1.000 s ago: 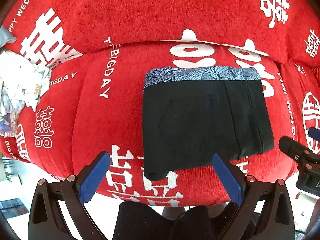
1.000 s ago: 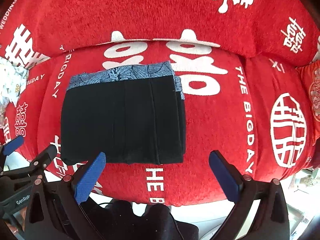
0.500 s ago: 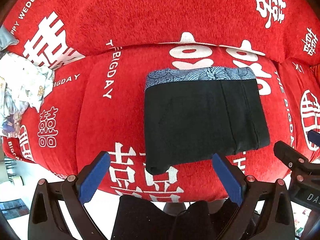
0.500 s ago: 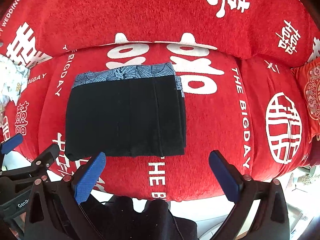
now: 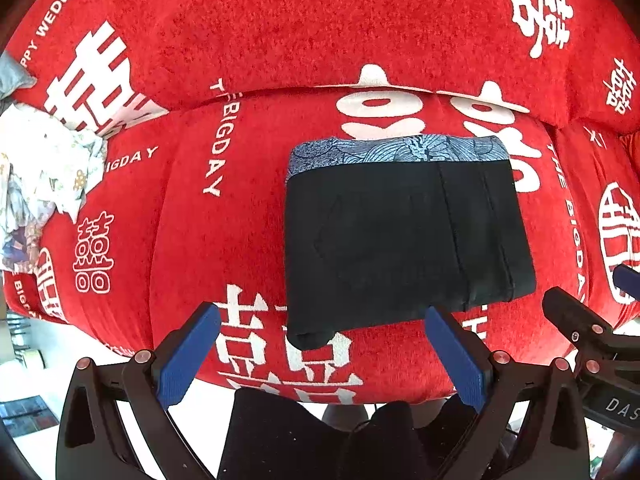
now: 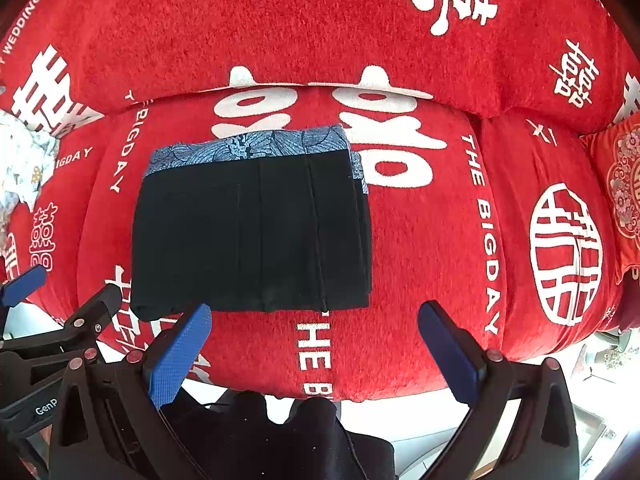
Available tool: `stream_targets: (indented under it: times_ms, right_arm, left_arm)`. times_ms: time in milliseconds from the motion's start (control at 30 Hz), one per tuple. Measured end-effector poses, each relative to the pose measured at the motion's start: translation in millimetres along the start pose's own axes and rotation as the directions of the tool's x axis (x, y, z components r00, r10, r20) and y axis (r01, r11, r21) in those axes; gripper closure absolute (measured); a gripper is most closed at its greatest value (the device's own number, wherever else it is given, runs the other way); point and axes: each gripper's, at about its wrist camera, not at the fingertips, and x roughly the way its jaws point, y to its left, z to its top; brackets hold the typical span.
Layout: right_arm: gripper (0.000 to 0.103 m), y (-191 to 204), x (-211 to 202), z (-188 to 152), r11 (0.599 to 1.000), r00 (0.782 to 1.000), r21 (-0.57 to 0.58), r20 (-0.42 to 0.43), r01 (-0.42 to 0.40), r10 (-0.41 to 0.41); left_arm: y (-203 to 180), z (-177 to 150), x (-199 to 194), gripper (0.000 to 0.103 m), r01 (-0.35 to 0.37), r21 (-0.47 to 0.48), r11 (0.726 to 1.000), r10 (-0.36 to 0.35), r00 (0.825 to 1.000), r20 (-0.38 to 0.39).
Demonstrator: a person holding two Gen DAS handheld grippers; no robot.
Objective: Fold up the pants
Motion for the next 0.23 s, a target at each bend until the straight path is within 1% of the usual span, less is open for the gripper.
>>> stream_targets:
  times_ms: [100,233]
  right_arm:
    - [0.0,0.2,0.8,1.7,1.0,1.0,-0.003,-0.002,0.001,-0.001]
    - [0.0,1.1,2.5,3.0,1.0,1.0,-0.011,-0.007,0.006,-0.006]
  left_arm:
    - [0.8,0.3,2.3,0.001,0.0,-0.003,1.0,0.0,1.0,-0.001]
    - [-2.1,-0.7,-0.7,0.001,-0.009,0.026,1.0,0.008,0.999,0.033]
